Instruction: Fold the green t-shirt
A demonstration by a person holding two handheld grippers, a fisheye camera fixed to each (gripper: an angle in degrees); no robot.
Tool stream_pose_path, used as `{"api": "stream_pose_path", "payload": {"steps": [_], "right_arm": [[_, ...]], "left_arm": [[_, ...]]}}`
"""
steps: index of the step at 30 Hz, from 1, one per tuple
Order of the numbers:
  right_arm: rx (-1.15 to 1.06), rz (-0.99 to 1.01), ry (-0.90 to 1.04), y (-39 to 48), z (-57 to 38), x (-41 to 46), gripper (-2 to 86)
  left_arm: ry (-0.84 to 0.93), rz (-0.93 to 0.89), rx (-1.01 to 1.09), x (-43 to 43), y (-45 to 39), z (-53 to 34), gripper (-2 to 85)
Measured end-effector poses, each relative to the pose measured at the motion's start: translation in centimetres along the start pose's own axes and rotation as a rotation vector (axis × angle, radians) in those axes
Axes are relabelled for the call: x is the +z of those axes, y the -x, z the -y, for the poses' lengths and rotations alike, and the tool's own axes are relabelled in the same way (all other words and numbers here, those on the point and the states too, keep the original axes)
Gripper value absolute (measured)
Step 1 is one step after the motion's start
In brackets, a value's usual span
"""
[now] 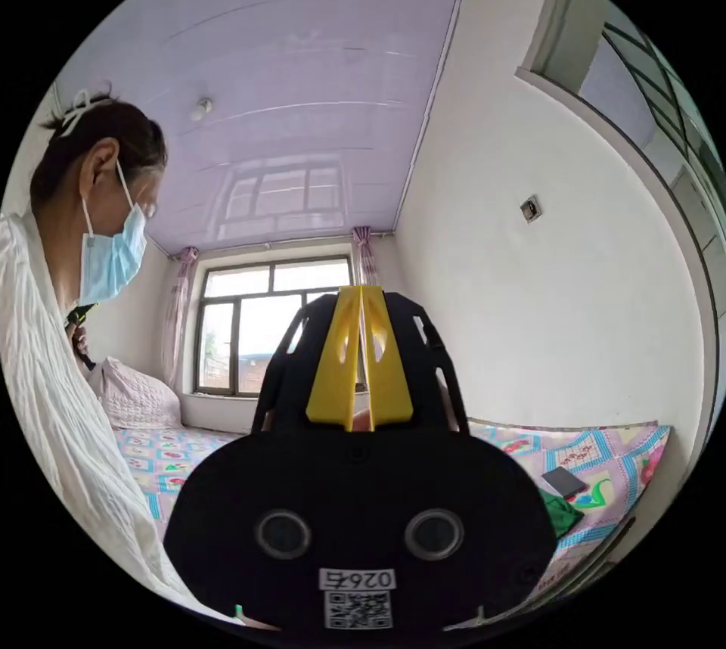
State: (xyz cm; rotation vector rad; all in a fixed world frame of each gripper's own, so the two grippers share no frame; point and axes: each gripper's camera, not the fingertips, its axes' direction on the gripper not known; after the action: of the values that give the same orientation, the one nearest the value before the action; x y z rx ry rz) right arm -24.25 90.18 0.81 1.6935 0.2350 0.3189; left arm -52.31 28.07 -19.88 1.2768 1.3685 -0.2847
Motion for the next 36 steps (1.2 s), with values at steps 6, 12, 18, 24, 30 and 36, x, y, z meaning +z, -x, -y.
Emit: {"api": "stream_pose_path", "payload": {"steps": [6,12,18,24,30,36], "right_arm": [[0.158,0.094,-0.093,-3.1,1.1,-3.8,-0.9],[0.122,0.116,-0.180,-4.8,3.2,-7.1,-0.5],[0.144,0.251,-0.257,-8.6,4.3,-8.5,1.8],[0.155,0.362,-0.264,-13.2,3.3,-7.5,-1.0],[0.091,0.280,-0.237,-15.0,2.5,-5.3,-1.0],[-0.191,0.093,-0.232,-11.0,0.9,-2.3,-0.9]], "left_arm": [[-0.148,-0.086,0.035,-6.3,-4.3,2.3,-0.4],[-0.342,-0.271,0.008,-11.5,-7.3,3.4,2.1],[-0.408,-0.365,0.023,-14.4,-10.6,4.3,-0.3],[-0.411,-0.499,0.073,-15.0,-13.9,3.9,-0.8],[-0.273,-0.128,0.245,-15.5,-19.5,3.6,-0.9],[-0.117,0.059,0.400,-14.4,-25.0,3.1,-0.9]]}}
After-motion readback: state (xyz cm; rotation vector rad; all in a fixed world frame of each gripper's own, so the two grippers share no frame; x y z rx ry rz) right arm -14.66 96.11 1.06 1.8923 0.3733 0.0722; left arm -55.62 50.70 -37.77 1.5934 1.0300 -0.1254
